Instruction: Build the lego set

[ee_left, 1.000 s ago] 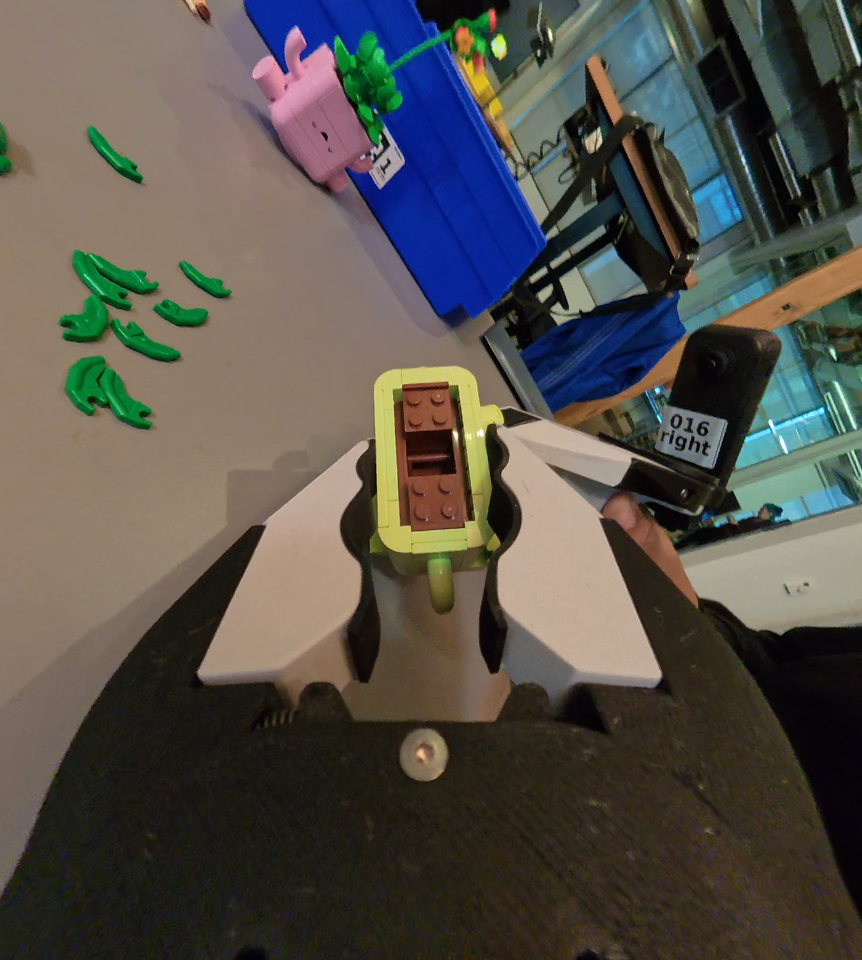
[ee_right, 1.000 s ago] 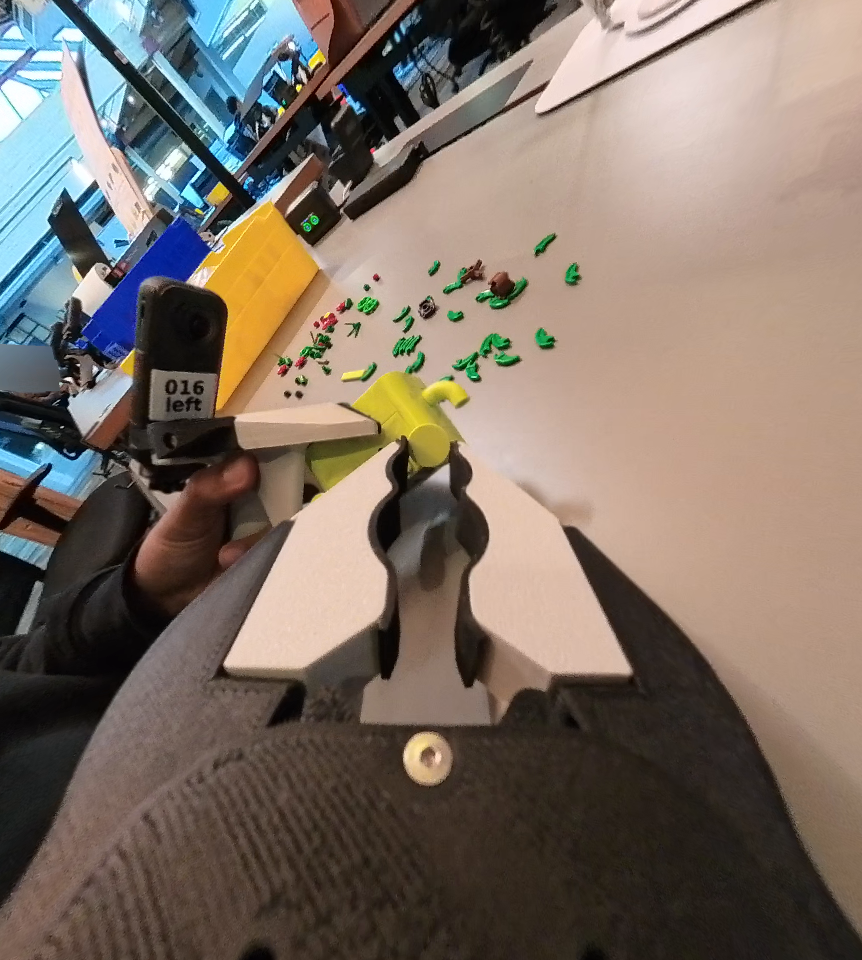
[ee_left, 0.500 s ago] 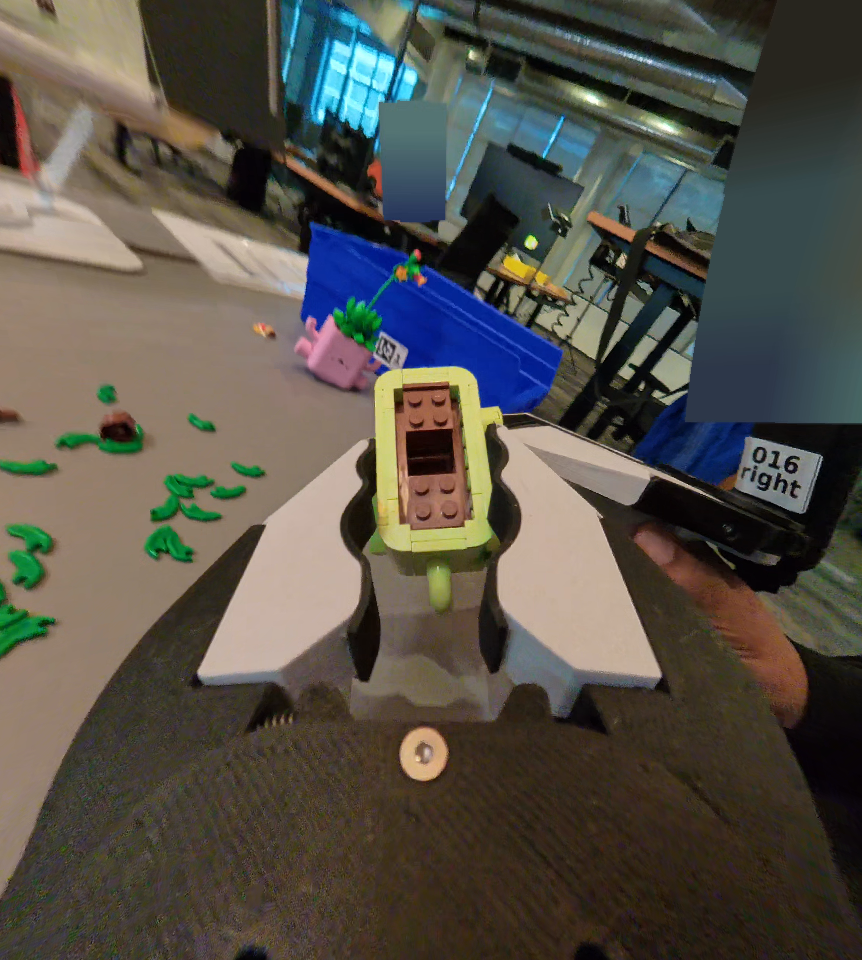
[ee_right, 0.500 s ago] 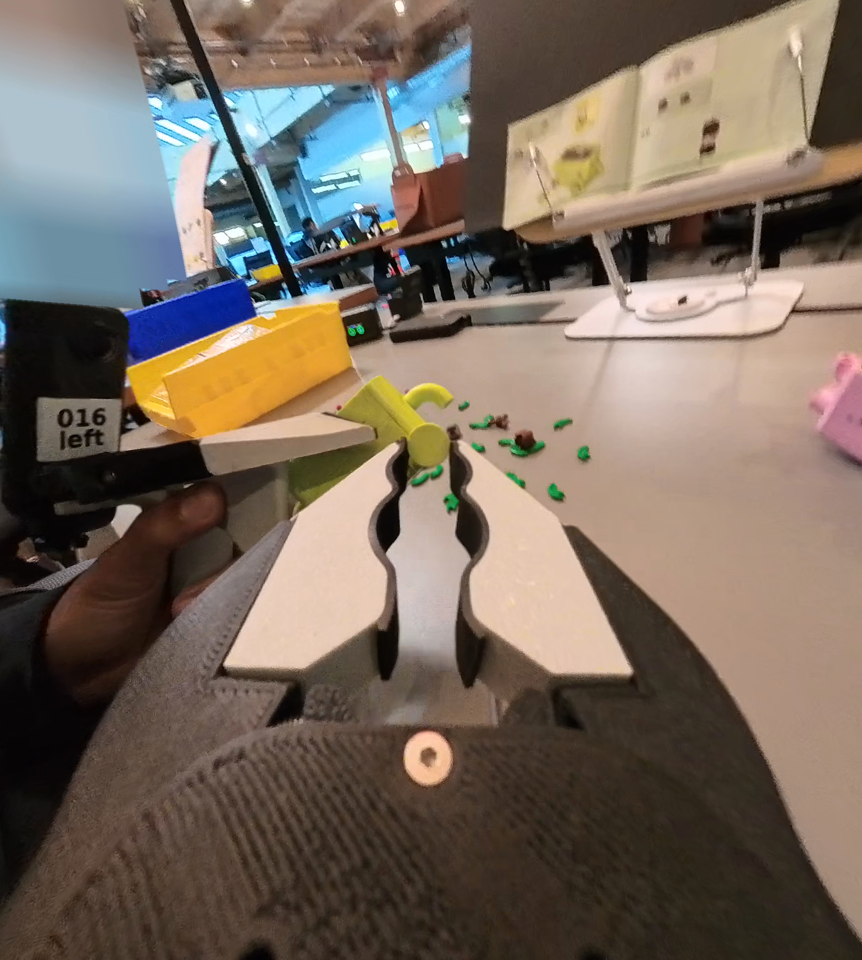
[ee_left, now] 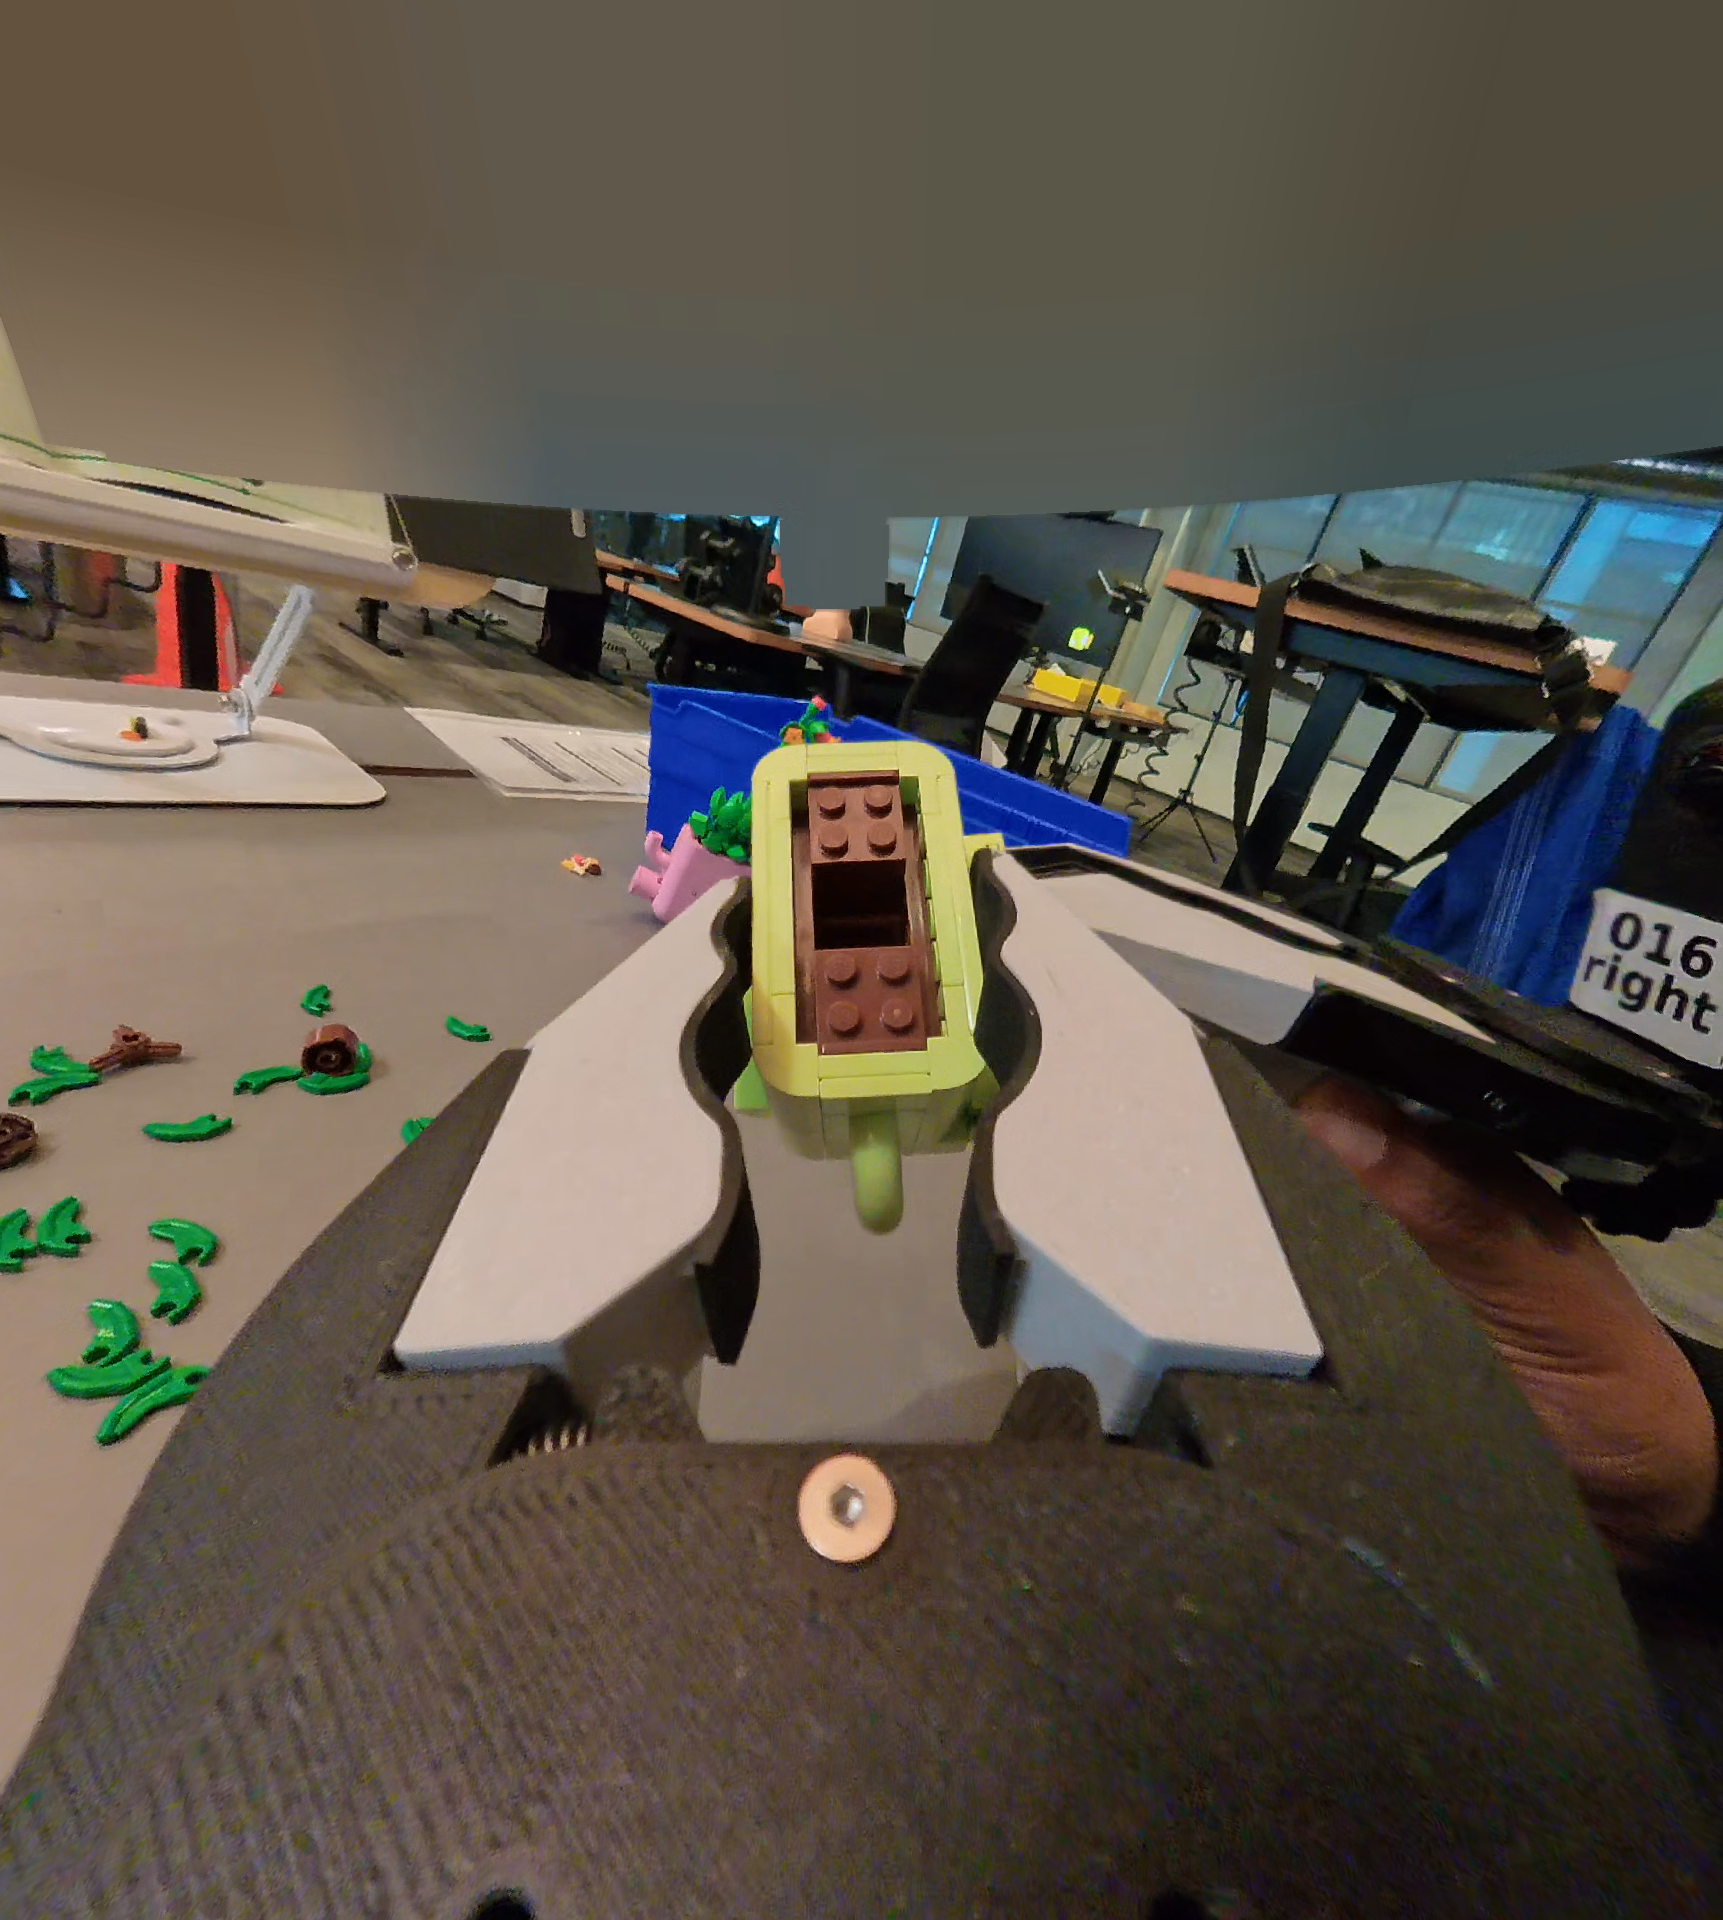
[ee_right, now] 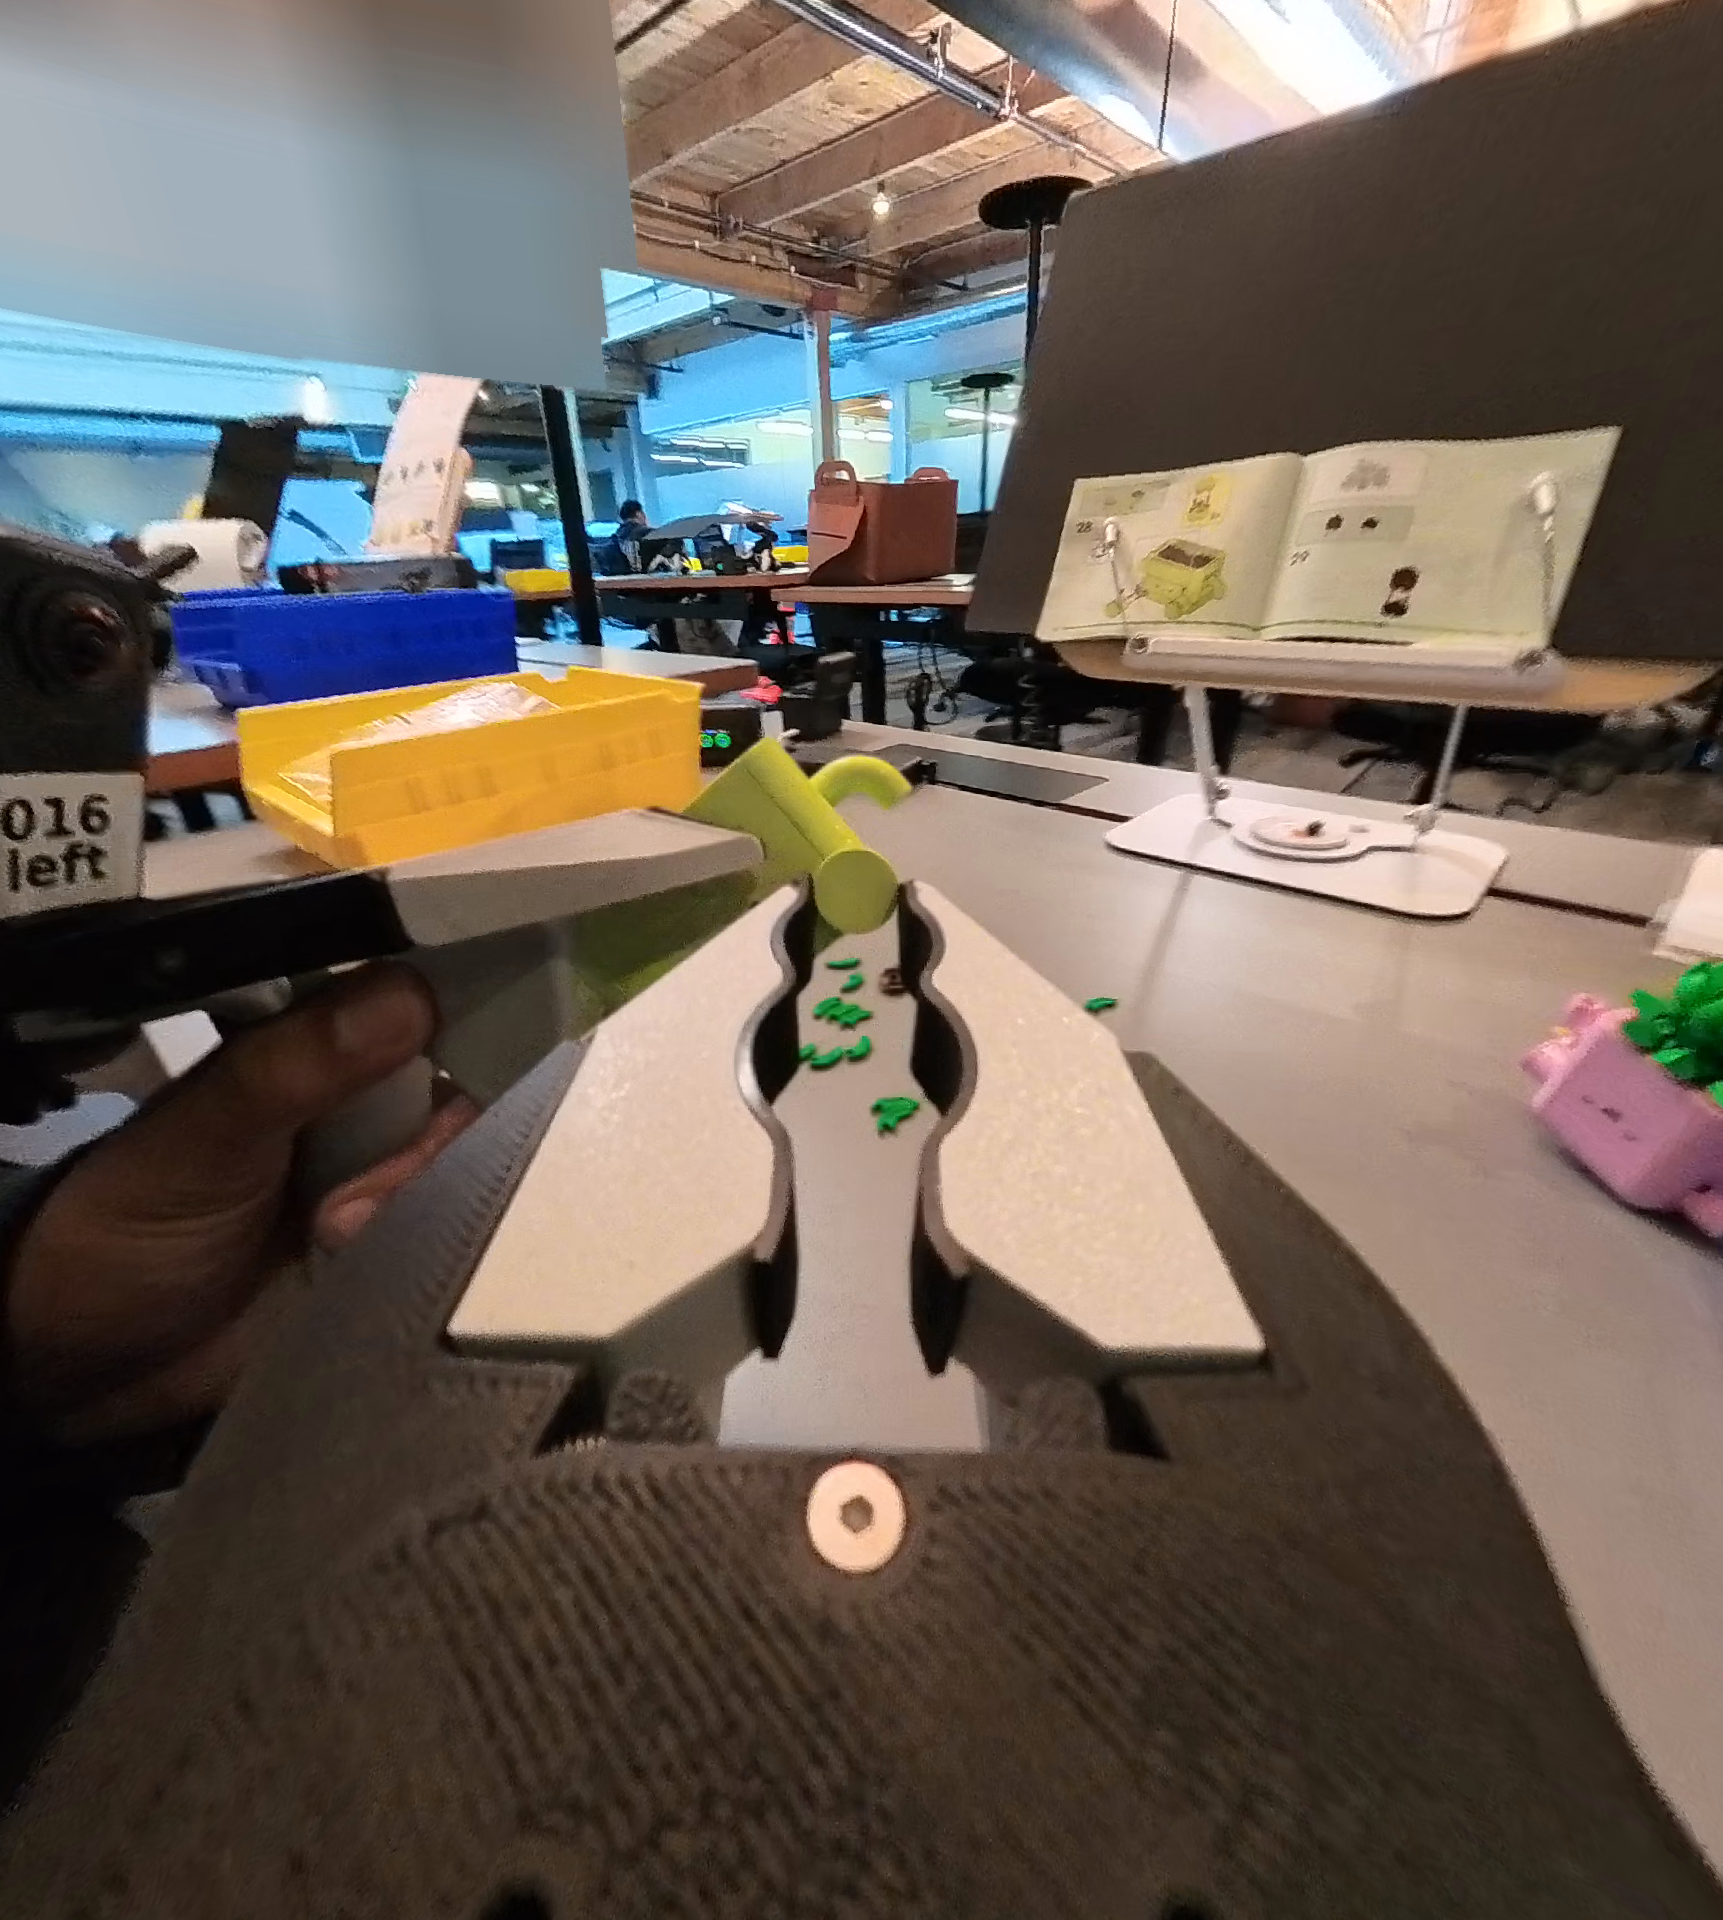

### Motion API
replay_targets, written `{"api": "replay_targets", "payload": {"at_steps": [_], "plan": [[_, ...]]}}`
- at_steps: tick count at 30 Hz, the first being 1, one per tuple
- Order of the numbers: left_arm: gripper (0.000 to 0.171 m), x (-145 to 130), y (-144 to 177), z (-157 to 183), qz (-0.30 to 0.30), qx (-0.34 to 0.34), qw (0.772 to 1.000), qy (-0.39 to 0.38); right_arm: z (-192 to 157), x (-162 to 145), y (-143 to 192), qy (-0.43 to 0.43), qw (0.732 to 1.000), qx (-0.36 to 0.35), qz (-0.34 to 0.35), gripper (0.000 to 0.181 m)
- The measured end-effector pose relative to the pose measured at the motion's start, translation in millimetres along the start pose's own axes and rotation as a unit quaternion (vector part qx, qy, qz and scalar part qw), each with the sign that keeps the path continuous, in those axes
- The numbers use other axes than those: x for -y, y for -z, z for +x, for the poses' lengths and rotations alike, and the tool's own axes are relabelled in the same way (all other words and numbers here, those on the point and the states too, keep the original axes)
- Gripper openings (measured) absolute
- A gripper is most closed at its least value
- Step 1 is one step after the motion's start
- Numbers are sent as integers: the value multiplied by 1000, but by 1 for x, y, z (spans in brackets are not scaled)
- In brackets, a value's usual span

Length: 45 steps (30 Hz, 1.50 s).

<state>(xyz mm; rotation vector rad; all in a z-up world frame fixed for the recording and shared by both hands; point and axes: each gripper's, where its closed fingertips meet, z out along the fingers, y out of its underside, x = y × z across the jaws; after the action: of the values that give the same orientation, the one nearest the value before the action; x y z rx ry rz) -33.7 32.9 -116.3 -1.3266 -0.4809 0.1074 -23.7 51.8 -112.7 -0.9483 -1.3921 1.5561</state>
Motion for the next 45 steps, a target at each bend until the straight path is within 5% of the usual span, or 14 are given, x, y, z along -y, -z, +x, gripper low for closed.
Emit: {"api": "replay_targets", "payload": {"at_steps": [15,33,45], "plan": [[41,37,14,3,91,-78,992,41,-26,34,-10,144,989,-33,5,14],[41,45,6,13,103,-68,992,-15,-17,43,-3,-40,998,-26,50,13],[41,41,7,12,74,-69,994,-49,-18,42,-5,-3,999,-13,37,12]]}}
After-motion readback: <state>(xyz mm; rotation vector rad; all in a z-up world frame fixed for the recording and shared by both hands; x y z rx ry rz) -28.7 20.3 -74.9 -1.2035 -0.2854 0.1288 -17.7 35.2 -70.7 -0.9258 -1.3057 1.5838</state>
